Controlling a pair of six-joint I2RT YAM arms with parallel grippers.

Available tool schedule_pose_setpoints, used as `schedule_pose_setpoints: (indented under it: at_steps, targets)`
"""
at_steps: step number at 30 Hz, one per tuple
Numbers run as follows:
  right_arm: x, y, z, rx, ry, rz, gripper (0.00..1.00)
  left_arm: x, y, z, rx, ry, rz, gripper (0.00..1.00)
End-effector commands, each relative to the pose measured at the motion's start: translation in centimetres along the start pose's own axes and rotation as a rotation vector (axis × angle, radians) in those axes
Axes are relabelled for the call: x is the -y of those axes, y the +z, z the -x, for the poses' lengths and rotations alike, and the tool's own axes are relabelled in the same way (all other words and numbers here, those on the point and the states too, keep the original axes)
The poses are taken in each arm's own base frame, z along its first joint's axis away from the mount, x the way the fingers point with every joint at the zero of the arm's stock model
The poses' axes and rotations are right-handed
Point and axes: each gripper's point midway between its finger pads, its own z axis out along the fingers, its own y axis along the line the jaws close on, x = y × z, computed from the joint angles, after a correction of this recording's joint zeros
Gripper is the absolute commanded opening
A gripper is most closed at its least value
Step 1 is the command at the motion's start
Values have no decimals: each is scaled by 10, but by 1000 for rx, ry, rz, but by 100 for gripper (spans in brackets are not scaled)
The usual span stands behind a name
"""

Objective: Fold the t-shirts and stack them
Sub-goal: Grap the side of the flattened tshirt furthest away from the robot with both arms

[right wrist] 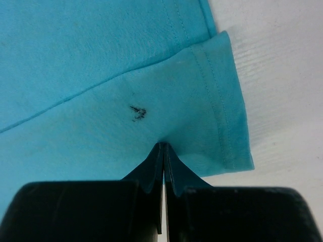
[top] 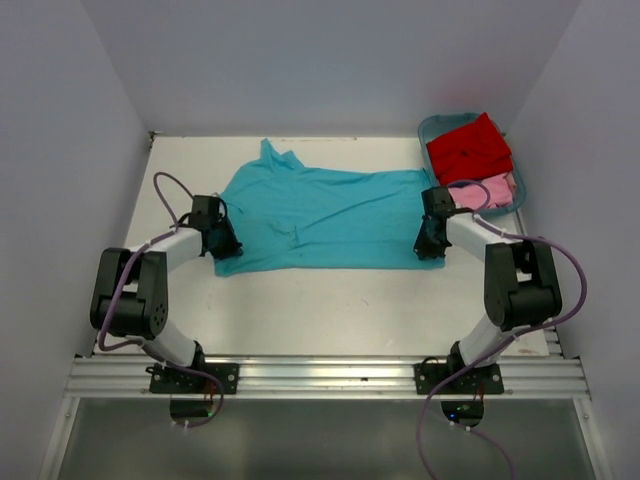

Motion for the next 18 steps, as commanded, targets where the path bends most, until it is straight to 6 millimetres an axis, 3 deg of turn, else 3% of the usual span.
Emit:
schedule_pose_setpoints:
  at_steps: [1, 6, 12, 18]
  targets:
    - [7, 0, -13, -21, -6, 4, 0, -33, 12, -26, -93, -47, 147, 0]
    - [10, -9, -19, -30, -11, 10, 0, -43, 7, -45, -180, -101, 221, 0]
    - [11, -24, -24, -33, -20, 14, 0, -53, -28, -51, -175, -167, 310, 0]
    - [11, -31, -32, -61, -17, 33, 0, -59, -57, -79, -239, -223, 337, 0]
